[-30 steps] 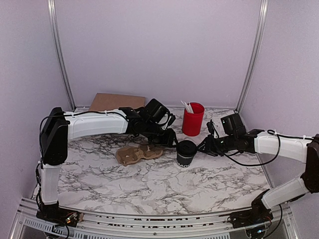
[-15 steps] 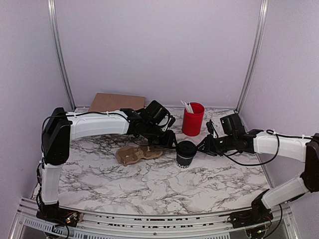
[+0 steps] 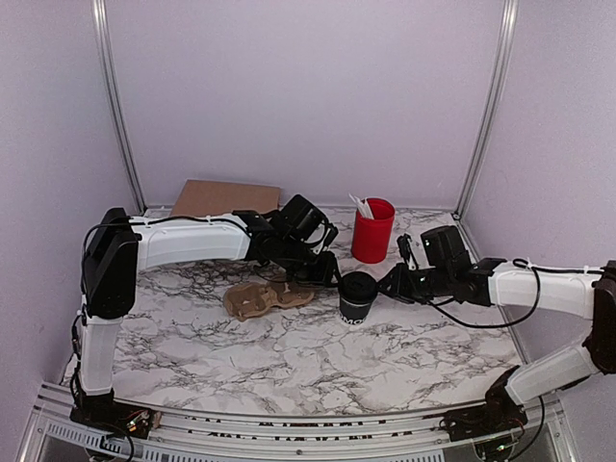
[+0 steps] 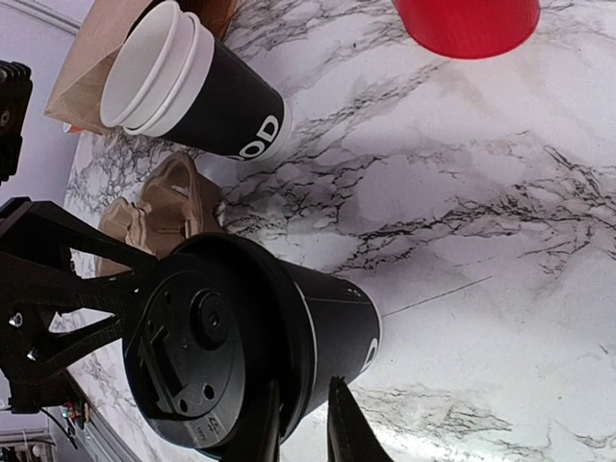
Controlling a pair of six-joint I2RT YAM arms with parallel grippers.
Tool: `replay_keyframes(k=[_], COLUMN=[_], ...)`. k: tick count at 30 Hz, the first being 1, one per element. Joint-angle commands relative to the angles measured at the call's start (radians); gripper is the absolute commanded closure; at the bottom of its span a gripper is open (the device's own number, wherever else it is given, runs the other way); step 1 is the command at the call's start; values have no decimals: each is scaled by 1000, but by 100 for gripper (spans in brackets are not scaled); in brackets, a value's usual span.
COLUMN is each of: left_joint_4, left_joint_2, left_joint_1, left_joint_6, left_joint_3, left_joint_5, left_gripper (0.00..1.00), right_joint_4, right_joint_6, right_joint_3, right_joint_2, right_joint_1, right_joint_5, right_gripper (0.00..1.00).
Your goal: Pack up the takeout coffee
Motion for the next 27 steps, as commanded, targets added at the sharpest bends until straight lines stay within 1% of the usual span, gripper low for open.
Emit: replay_keyframes(k=[1,9,19,22,27], left_joint_4=[4,1,1,0,-13], left_joint_2=[64,92,105,107,111], left_joint_1=[-17,-18,-18,-18,-18], left_joint_6=[5,4,5,8,20], left_joint_3=[-14,-32,-30,-21,10], left_joint_5=[16,12,13,14,11], left_gripper=[68,74,75,75,75], right_joint_4=[-36,9,62,46,-20], right_joint_6=[48,86,145,150,151], right_joint_3=[-104,-187,-258,-243,-160], right_joint_2=[31,34,86,74,8], right_joint_1=[52,72,136,138,138], right_joint_5=[-6,5,21,27,61], right_gripper=[84,87,89,90,89])
